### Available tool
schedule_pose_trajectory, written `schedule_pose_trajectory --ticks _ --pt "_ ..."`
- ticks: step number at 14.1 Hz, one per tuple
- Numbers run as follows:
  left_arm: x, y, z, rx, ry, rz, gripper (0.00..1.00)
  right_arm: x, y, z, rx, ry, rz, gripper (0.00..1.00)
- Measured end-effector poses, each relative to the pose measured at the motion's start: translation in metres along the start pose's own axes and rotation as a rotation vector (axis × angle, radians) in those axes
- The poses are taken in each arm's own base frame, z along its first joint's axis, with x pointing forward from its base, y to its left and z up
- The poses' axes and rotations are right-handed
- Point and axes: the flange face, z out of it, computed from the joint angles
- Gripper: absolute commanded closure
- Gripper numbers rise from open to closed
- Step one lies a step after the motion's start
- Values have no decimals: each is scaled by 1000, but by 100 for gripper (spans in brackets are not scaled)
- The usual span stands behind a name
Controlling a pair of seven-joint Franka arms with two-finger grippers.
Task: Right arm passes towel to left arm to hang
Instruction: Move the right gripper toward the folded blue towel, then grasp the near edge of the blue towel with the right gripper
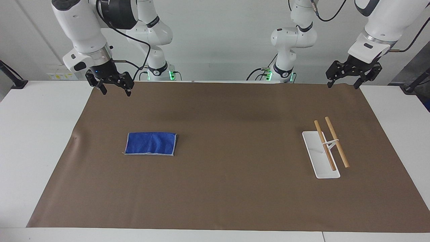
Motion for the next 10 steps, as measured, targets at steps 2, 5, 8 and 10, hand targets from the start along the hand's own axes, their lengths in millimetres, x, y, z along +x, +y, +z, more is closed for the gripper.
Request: schedule_pose_trajectory --ticks 2,5,8,10 --pt "0 0 0 0 0 0 0 1 -6 20 1 13 -11 0" --pt "0 0 0 0 0 0 0 5 -10 48 3 36 -17 0" --pt "0 0 0 0 0 0 0 9 -31 73 7 54 -48 0" --pt "0 0 0 0 0 0 0 11 -35 84 7 53 -53 0"
